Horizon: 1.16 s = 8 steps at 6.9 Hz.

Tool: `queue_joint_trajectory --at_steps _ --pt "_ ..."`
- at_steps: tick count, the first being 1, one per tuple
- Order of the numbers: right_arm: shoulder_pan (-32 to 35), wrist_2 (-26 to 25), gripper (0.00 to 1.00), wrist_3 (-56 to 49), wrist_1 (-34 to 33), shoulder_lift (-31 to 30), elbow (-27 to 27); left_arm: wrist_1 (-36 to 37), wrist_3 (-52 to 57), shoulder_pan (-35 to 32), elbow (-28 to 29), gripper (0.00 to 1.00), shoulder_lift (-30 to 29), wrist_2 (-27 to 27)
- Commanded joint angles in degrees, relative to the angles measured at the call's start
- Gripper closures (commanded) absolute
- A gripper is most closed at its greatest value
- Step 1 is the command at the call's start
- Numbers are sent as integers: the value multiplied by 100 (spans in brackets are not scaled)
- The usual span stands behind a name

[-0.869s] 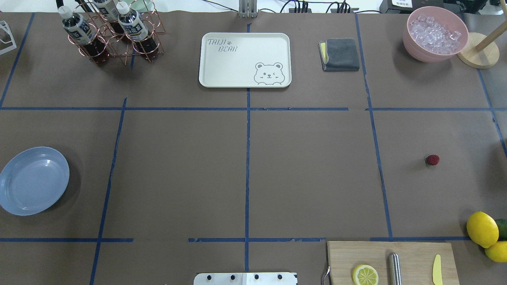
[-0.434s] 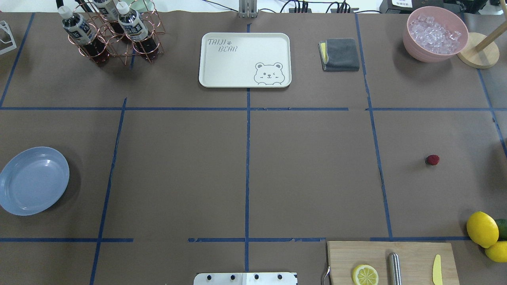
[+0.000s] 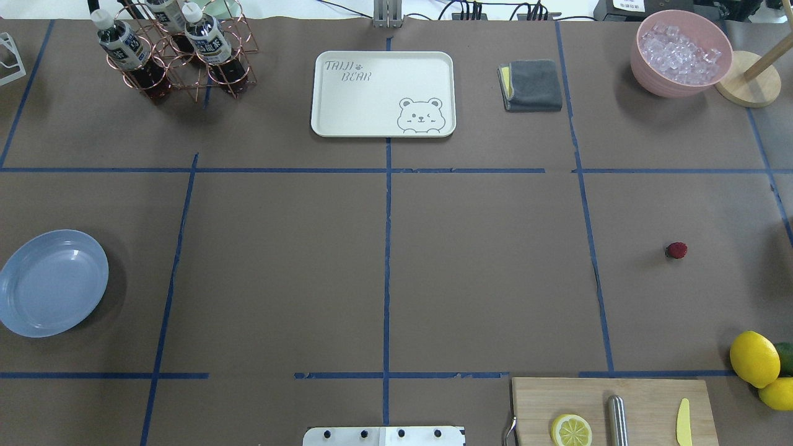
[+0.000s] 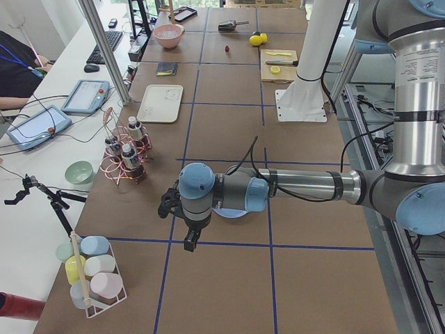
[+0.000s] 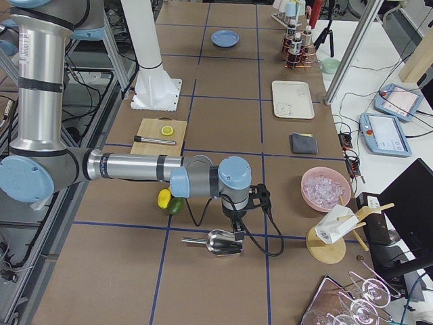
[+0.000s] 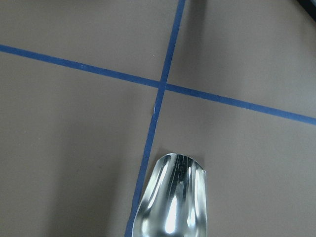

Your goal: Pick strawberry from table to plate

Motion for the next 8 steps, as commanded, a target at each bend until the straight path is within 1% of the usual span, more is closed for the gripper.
queue_joint_trajectory --at_steps 1,2,4,5,6,7,8 --pt "-58 187 0 -5 282 77 57 -595 -2 35 124 0 -14 3" --pt "-59 222 0 21 691 68 49 -1119 -28 44 134 0 -14 3" --pt "-85 240 0 21 730 68 66 -2760 -37 96 388 0 -102 -24" --pt "-85 405 0 30 730 68 49 -3412 -45 201 494 0 -145 -59" --pt "-85 494 0 39 730 68 22 -3697 -46 376 564 0 -137 -76" --pt "-85 512 0 56 739 51 22 -3883 -11 473 669 0 -128 -277" --pt "-85 504 0 82 739 16 22 -4398 -176 918 740 0 -15 -270"
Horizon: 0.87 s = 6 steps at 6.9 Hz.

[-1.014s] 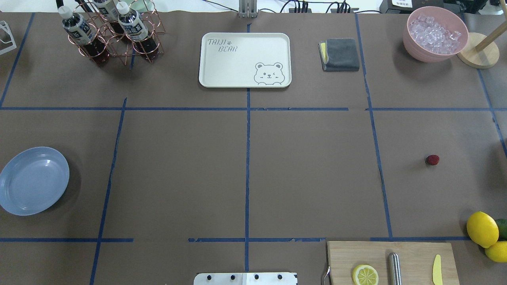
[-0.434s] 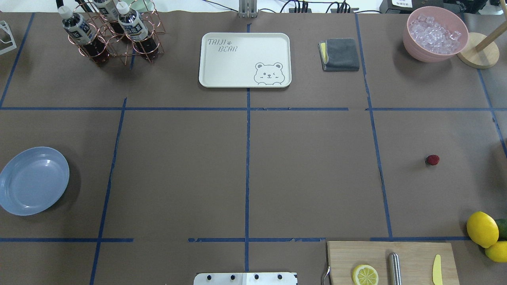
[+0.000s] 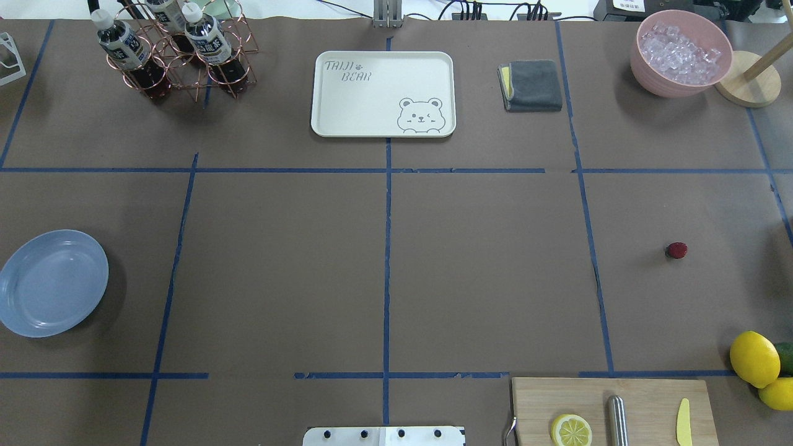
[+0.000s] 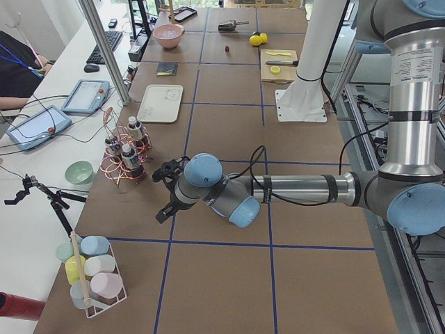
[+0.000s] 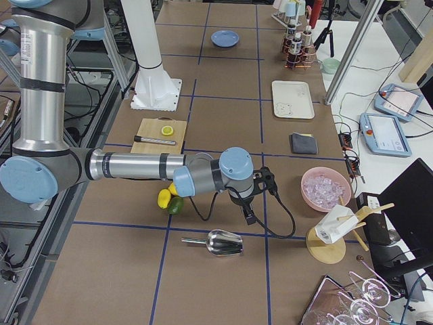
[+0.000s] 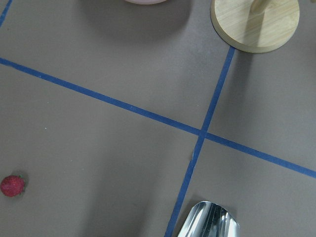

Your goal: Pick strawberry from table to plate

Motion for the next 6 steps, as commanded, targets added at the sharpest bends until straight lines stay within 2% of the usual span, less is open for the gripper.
queue_joint_trajectory --at_steps 1,2,4,5,6 --pt "-1 17 0 28 4 -42 -4 -579 -766 702 300 0 139 -96" --pt "-1 17 0 19 4 -60 -4 -745 -1486 1079 320 0 278 -18" --pt "-1 25 0 19 4 -112 -4 -1778 -2672 1659 687 1 551 533" --pt "-1 25 0 19 4 -121 -4 -2541 -3576 1846 994 15 639 728" --pt "-1 25 0 19 4 -130 -4 -2940 -4394 2083 1101 26 675 739"
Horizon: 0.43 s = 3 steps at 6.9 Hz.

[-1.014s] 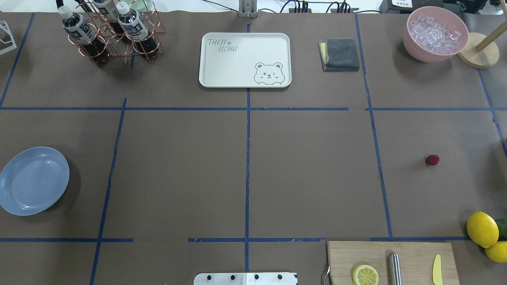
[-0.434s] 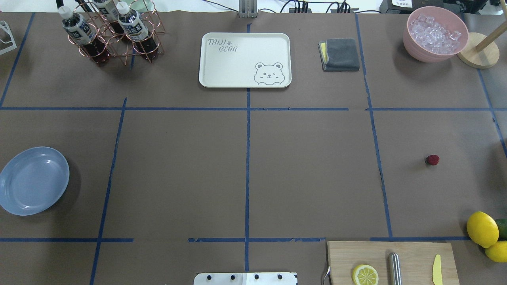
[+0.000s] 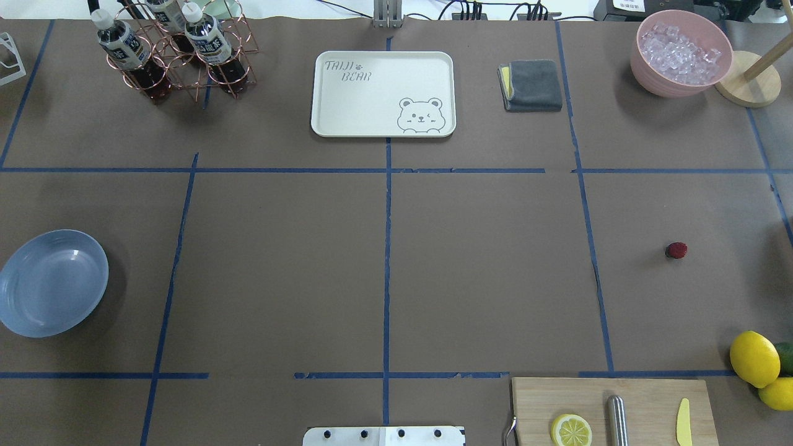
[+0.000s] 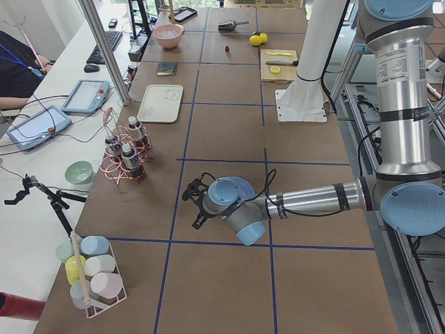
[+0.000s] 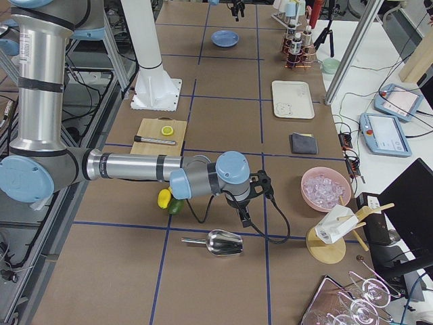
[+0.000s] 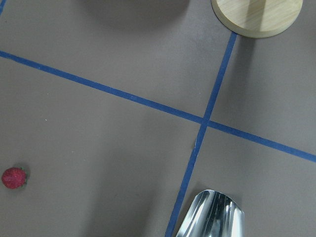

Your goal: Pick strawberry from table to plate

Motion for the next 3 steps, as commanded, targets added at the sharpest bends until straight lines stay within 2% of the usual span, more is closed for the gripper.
queue_joint_trajectory --at_steps 1,3 --pt "0 0 0 9 0 -31 0 -631 -1244 467 217 33 73 161" --pt "9 0 0 9 0 -57 9 -814 -1256 652 340 36 177 188"
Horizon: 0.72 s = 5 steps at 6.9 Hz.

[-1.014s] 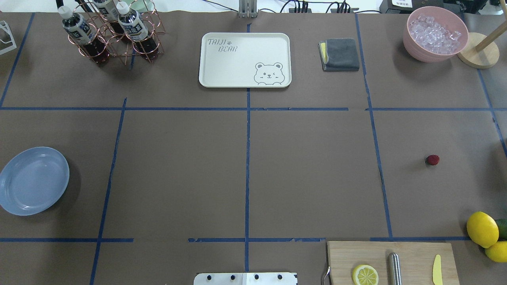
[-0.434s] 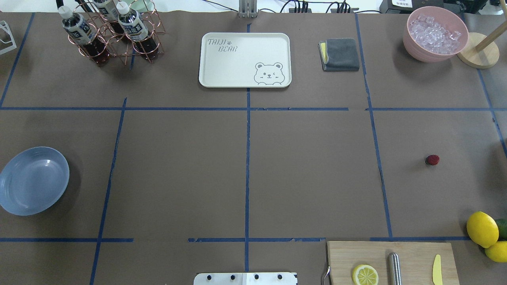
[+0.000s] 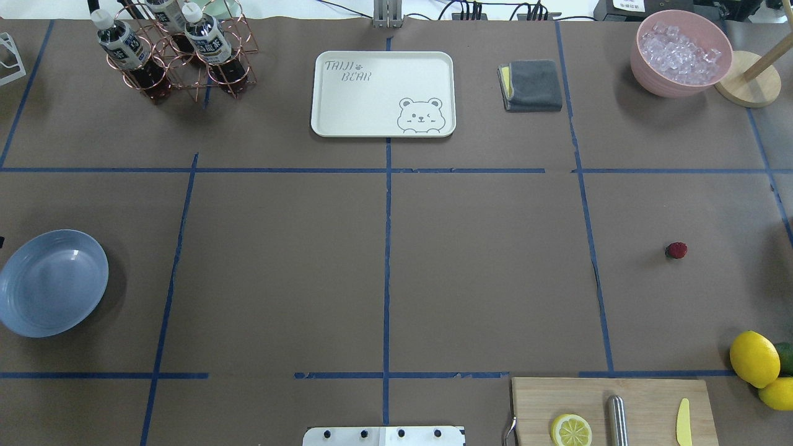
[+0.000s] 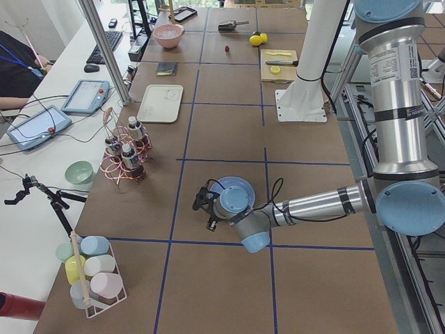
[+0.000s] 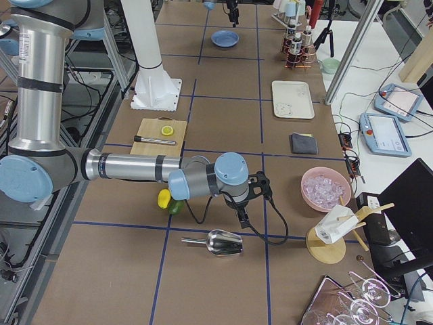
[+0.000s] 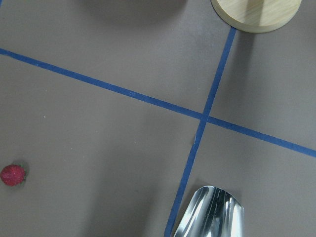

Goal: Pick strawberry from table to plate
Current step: 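Reach the left gripper to the light-blue plate rim and grasp it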

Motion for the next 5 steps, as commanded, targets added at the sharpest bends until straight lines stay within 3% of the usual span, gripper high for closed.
queue_joint_trajectory --at_steps 1,4,5 --pt "-1 0 0 1 0 -23 4 -149 -69 252 113 36 80 16" --pt "-1 0 0 1 0 -23 21 -193 -78 578 131 40 80 -19" --pt "-1 -9 0 1 0 -23 30 -193 -95 596 123 62 80 -36"
